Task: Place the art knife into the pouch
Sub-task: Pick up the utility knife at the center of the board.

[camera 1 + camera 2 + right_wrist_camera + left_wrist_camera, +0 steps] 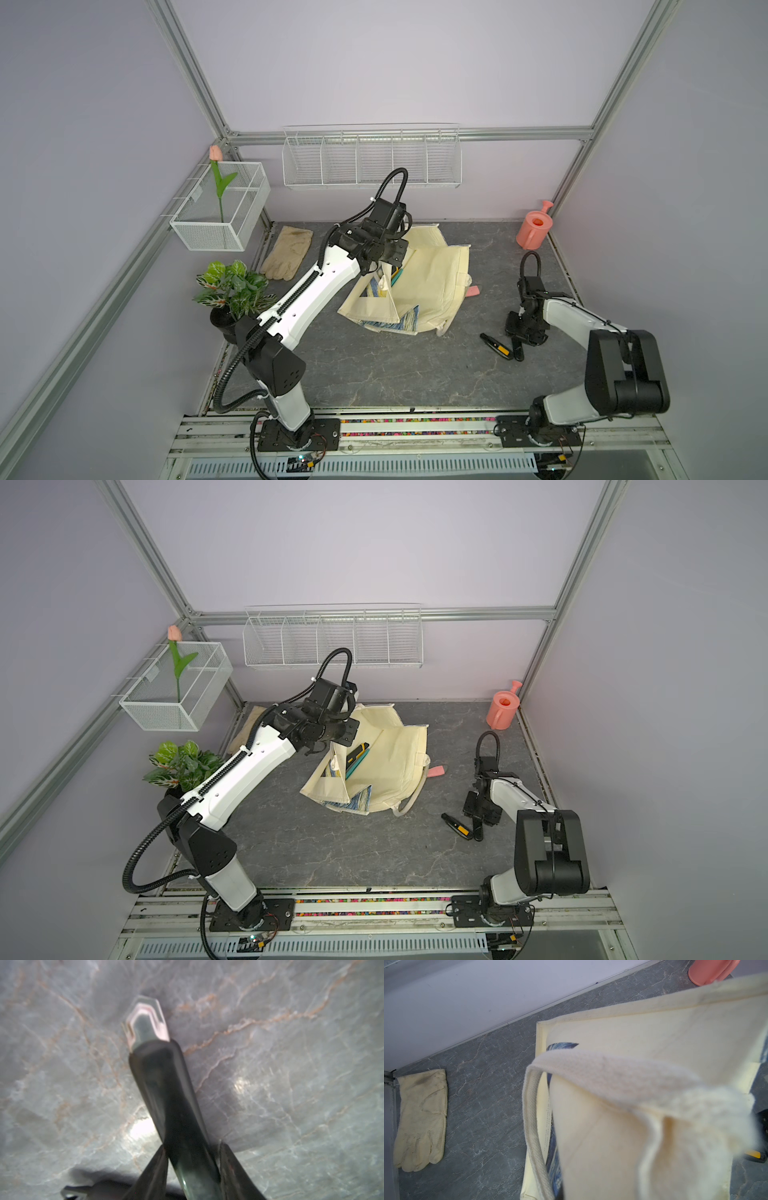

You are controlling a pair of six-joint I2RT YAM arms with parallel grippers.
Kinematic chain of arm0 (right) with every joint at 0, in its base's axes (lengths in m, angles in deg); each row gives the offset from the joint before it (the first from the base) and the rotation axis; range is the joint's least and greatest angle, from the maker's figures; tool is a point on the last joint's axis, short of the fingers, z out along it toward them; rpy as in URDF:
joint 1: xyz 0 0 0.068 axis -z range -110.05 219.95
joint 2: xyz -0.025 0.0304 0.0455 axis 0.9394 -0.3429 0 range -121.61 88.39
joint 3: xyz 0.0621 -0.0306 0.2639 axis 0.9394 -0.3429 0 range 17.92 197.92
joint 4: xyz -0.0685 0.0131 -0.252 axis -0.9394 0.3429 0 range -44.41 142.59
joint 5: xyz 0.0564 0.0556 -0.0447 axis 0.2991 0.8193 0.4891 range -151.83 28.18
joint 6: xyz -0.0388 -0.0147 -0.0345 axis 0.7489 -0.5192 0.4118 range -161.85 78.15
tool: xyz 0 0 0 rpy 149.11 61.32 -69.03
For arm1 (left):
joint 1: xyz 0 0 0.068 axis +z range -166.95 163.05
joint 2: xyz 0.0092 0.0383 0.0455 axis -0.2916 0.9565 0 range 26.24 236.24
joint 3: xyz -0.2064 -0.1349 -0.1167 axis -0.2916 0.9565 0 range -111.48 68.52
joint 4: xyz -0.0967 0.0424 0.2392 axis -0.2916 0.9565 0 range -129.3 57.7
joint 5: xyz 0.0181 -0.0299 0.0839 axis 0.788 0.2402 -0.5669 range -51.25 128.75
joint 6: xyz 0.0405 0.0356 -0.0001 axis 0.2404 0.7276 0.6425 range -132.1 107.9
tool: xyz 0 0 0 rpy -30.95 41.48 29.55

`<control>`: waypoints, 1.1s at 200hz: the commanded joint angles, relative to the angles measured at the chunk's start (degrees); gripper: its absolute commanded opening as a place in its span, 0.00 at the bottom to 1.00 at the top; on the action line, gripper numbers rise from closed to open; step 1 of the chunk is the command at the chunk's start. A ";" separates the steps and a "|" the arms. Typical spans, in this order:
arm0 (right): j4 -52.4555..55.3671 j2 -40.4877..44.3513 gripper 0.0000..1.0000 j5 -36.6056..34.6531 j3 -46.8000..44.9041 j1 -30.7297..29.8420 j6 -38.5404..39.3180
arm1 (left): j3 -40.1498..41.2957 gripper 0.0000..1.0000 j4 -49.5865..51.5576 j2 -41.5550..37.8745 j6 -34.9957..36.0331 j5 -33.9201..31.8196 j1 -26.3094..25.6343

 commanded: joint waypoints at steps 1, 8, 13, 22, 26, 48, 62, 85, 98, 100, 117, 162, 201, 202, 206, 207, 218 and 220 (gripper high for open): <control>-1.62 -1.23 0.43 0.21 1.63 -0.38 0.27 | -2.46 0.00 -1.71 -1.56 0.04 -0.24 0.37; -2.05 -1.64 0.40 0.36 2.01 -0.43 0.39 | -2.72 0.00 -1.42 -1.29 0.10 -0.34 0.39; -2.23 -2.16 0.39 0.44 2.31 -0.44 0.48 | -3.04 0.00 -1.03 -1.10 0.16 -0.34 0.35; -2.42 -3.08 0.38 0.62 3.14 -0.42 0.78 | -3.59 0.00 -0.40 -0.58 0.18 -0.22 0.42; -2.52 -3.52 0.37 0.73 3.44 -0.51 0.82 | -3.90 0.00 -0.07 -0.38 0.18 -0.10 0.43; -2.89 -6.01 0.36 1.30 4.86 -0.91 2.16 | -5.29 0.00 1.50 0.52 0.18 0.64 0.47; -1.79 -7.22 0.36 0.96 6.37 -1.60 3.07 | -5.83 0.00 2.16 0.64 0.27 0.78 0.48; -0.64 -6.86 0.37 -0.09 6.33 -2.74 3.76 | -7.46 0.00 4.14 1.34 0.77 0.63 0.73; -0.69 -6.56 0.37 -0.21 6.23 -2.77 4.16 | -8.16 0.00 5.73 1.97 1.13 0.34 0.73; -0.68 -6.62 0.37 -0.21 6.24 -2.77 4.18 | -8.12 0.00 5.82 1.96 1.19 0.34 0.74; -0.81 -7.73 0.37 0.84 6.72 -2.82 4.51 | -6.51 0.00 5.96 1.94 1.71 0.34 0.74; -0.66 -9.19 0.30 3.01 7.13 -2.92 5.54 | -1.26 0.00 2.50 0.68 1.94 -1.56 0.78; 0.35 -8.41 0.24 1.93 7.93 -2.84 5.85 | 2.55 0.00 -0.10 -1.74 1.64 -1.48 1.30; 0.44 -8.41 0.24 1.96 8.01 -2.88 5.81 | 2.71 0.00 -0.22 -1.82 1.61 -1.48 1.33; 0.59 -8.07 0.24 2.19 8.29 -2.91 5.77 | 3.33 0.00 -0.68 -2.09 1.51 -1.44 1.49; 0.60 -8.06 0.24 2.22 8.28 -2.91 5.73 | 3.45 0.00 -0.82 -2.22 1.50 -1.46 1.51; 0.93 -6.96 0.24 2.91 9.27 -2.85 5.39 | 4.67 0.00 -1.60 -2.75 1.42 -1.27 1.86; 1.00 -6.79 0.24 3.05 9.46 -2.86 5.30 | 4.82 0.00 -1.68 -2.80 1.35 -1.29 1.92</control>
